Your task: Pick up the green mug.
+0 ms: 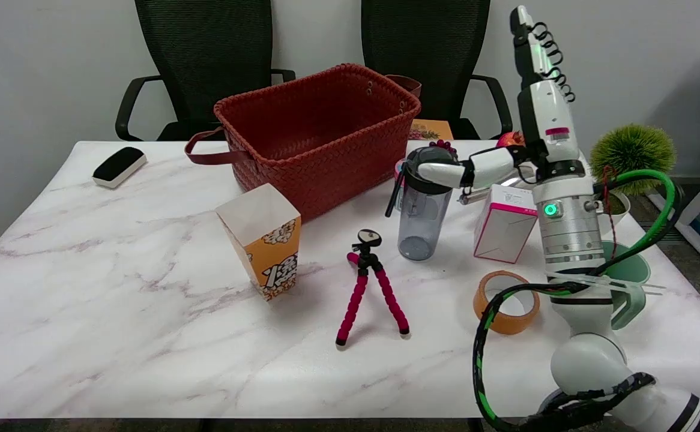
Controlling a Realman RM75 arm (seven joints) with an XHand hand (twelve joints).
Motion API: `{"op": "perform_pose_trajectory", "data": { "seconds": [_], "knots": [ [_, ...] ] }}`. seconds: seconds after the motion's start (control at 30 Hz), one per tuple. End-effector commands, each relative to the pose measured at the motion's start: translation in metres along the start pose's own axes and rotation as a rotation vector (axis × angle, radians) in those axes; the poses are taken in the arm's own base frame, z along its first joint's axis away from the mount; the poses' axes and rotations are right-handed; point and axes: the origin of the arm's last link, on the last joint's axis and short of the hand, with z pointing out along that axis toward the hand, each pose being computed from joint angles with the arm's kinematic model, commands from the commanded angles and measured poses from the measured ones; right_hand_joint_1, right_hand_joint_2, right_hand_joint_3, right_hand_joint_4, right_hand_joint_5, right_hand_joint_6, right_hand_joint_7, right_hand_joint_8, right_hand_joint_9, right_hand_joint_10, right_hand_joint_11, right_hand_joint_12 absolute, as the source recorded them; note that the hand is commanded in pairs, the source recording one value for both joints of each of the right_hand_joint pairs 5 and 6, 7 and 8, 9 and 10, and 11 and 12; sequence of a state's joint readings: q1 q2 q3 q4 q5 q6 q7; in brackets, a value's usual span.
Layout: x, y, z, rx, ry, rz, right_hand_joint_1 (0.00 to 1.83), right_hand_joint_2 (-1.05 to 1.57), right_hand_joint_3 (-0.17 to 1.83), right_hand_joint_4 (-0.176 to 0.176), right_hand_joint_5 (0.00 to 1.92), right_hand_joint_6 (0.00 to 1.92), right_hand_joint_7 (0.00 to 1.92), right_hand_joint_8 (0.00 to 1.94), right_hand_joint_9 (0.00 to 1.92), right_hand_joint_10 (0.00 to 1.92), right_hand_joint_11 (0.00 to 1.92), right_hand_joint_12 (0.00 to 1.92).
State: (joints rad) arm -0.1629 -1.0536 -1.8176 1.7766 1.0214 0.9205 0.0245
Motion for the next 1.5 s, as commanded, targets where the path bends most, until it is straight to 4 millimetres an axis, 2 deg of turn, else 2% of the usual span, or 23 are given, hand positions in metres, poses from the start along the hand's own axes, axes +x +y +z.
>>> {"op": "perform_pose_trajectory", "data": {
  "seconds": [0.03, 0.33, 0.57, 0.73, 0.83, 1.0, 1.2, 1.3, 1.5],
  "knots": [
    [0.014, 0.024, -0.006, 0.004, 0.114, -0.141, 0.96, -0.16, 0.50, 0.000, 0.00, 0.00, 0.00, 0.00, 0.00, 0.00, 0.00, 0.00],
    [0.017, 0.043, -0.019, -0.032, 0.140, -0.027, 0.96, -0.16, 0.47, 0.000, 0.00, 0.00, 0.00, 0.00, 0.00, 0.00, 0.00, 0.00],
    [0.022, 0.045, -0.030, -0.099, 0.098, 0.091, 0.96, -0.17, 0.46, 0.000, 0.00, 0.00, 0.00, 0.00, 0.00, 0.00, 0.00, 0.00],
    [0.020, 0.032, -0.036, -0.150, 0.049, 0.166, 0.96, -0.17, 0.46, 0.000, 0.00, 0.00, 0.00, 0.00, 0.00, 0.00, 0.00, 0.00],
    [0.017, 0.022, -0.038, -0.150, 0.025, 0.134, 0.96, -0.17, 0.45, 0.000, 0.00, 0.00, 0.00, 0.00, 0.00, 0.00, 0.00, 0.00],
    [0.008, -0.012, -0.040, -0.062, 0.013, 0.092, 0.93, -0.07, 0.39, 0.000, 0.00, 0.00, 0.01, 0.01, 0.00, 0.00, 0.00, 0.00],
    [0.008, -0.037, -0.054, -0.016, 0.112, 0.038, 0.91, 0.13, 0.31, 0.000, 0.00, 0.00, 0.05, 0.05, 0.00, 0.00, 0.00, 0.00],
    [0.013, -0.044, -0.066, -0.033, 0.171, -0.054, 0.91, 0.16, 0.33, 0.000, 0.00, 0.00, 0.04, 0.04, 0.00, 0.00, 0.00, 0.00],
    [0.019, -0.048, -0.085, -0.094, 0.241, -0.123, 0.90, 0.18, 0.33, 0.000, 0.00, 0.00, 0.03, 0.03, 0.00, 0.00, 0.00, 0.00]
  ]
}}
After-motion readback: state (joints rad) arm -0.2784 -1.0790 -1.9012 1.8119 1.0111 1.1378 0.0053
